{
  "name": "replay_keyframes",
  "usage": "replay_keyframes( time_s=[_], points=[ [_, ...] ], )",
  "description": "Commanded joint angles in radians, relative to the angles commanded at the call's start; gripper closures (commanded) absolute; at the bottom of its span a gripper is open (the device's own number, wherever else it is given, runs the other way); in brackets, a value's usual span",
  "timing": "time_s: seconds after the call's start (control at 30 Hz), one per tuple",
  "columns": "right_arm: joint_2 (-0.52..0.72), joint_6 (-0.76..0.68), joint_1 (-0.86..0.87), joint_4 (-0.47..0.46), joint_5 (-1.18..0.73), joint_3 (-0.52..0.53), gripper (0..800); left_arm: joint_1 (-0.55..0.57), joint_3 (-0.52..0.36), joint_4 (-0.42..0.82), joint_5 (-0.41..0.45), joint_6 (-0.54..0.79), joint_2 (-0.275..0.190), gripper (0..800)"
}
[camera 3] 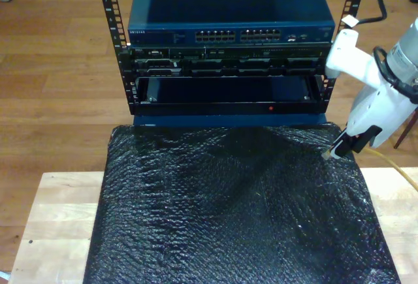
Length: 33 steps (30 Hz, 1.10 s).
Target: Grab the cable and plug it in
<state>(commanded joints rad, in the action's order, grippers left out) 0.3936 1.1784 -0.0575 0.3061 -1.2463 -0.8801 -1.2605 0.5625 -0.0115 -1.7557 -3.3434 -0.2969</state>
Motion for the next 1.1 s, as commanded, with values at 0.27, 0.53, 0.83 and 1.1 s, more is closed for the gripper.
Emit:
replay_keyframes(
  time_s=[0.27,0.53,0.83,1.1],
  points=[
    [0.000,0.000,0.000,-0.012,0.000,0.000,800,-0.066,-0.094,-0.003,0.167,0.037,-0.072,1],
    [-0.002,0.000,0.000,-0.012,0.002,0.005,800,-0.101,-0.187,-0.008,0.313,0.055,-0.163,1],
    [-0.003,0.002,0.008,-0.014,0.000,0.006,800,-0.109,-0.213,-0.008,0.334,0.055,-0.198,1],
    [-0.011,0.002,0.008,-0.012,0.000,0.006,800,-0.109,-0.239,-0.008,0.437,0.057,-0.212,1]
  ],
)
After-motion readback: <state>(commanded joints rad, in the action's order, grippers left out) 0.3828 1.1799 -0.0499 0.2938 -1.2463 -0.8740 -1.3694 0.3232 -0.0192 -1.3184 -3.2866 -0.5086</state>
